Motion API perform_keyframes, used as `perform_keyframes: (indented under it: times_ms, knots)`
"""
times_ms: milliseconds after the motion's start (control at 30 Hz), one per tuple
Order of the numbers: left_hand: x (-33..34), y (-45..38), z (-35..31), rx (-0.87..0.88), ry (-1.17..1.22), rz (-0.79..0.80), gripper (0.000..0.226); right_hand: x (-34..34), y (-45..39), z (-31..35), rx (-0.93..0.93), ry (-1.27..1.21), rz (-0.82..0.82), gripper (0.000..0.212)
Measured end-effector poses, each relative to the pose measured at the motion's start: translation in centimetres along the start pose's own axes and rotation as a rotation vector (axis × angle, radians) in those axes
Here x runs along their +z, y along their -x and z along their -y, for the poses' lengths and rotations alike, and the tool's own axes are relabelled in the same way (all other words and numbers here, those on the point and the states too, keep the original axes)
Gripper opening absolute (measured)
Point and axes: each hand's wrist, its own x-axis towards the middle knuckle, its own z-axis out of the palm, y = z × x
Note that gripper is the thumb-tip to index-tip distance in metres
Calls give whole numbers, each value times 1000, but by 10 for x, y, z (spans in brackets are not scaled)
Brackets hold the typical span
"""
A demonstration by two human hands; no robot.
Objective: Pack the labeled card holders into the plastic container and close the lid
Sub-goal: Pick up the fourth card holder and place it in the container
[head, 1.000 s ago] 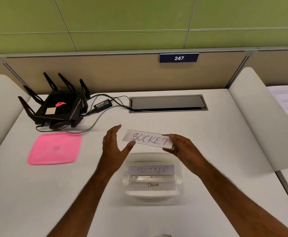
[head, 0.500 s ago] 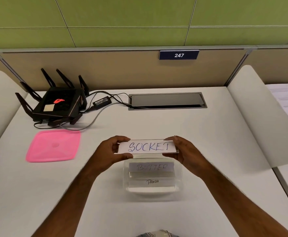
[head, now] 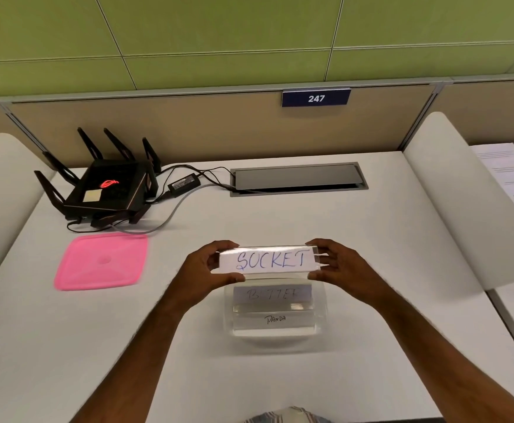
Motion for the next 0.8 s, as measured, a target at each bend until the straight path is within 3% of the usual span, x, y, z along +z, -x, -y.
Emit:
perform_keyframes:
  times_ms: [800]
  knots:
    - [9,9,1,11,16,-33,69,-4,4,-12,10,20,1,63]
